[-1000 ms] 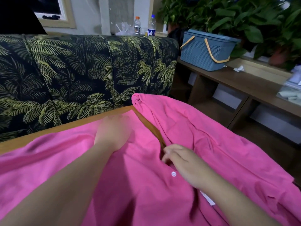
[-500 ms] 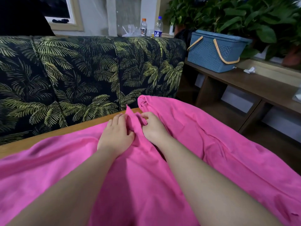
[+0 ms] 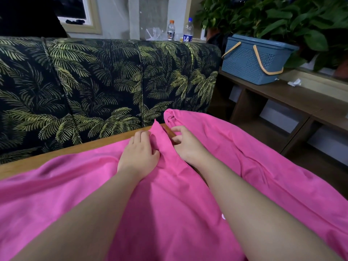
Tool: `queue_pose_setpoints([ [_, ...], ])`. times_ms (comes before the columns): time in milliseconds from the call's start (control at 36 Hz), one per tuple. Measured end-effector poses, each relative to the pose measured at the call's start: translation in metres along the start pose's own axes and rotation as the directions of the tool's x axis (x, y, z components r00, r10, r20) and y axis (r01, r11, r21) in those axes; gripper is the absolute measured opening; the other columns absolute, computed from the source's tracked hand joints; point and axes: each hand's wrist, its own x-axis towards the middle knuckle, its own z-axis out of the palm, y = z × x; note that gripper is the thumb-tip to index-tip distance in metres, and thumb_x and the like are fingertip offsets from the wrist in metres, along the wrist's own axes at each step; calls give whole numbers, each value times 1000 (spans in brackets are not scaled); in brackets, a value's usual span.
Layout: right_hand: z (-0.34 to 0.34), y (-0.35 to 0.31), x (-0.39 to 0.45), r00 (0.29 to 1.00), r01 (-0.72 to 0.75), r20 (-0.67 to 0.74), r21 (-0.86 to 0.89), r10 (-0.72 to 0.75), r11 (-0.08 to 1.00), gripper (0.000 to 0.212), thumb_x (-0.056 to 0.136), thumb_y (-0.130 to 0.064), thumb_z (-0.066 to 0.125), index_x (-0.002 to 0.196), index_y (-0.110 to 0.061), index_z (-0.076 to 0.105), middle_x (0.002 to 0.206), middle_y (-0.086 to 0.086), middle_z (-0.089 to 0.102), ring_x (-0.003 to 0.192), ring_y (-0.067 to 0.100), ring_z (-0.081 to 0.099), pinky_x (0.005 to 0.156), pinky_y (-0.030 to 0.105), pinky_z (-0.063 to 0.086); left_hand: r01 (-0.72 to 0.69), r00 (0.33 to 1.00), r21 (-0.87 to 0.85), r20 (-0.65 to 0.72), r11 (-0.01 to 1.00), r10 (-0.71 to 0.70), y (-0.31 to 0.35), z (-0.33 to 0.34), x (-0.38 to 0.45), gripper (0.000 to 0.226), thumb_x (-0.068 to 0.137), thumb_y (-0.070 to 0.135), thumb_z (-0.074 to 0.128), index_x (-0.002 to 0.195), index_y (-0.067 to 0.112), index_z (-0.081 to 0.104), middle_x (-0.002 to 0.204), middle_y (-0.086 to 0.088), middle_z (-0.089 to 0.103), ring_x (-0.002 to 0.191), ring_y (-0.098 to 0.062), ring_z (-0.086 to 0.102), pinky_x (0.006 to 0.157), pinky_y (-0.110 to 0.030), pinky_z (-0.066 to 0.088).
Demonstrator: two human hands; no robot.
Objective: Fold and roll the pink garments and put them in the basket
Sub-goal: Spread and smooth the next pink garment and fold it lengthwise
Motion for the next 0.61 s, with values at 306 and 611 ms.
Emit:
queue_pose_setpoints([
  [306,-15,-5,-24,970,188,198,-239,-141,953,53,86,5,45,133,-19,42,105,-4,68,75,5,55,69,15,39,2,1000,-17,4,1000,-2,-1,0,0,40,83,20,48,121,6,44,121,-12,46,114,-30,42,103,-36,30],
  [611,-31,0,-15,971,221,47,-539,-233,812,22,91,-16,55,112,-19,49,74,-9,44,82,18,47,73,32,39,-48,999,102,-4,994,49,-8,10,5,75,71,49,12,125,13,47,122,-9,51,113,-29,45,103,-35,29],
])
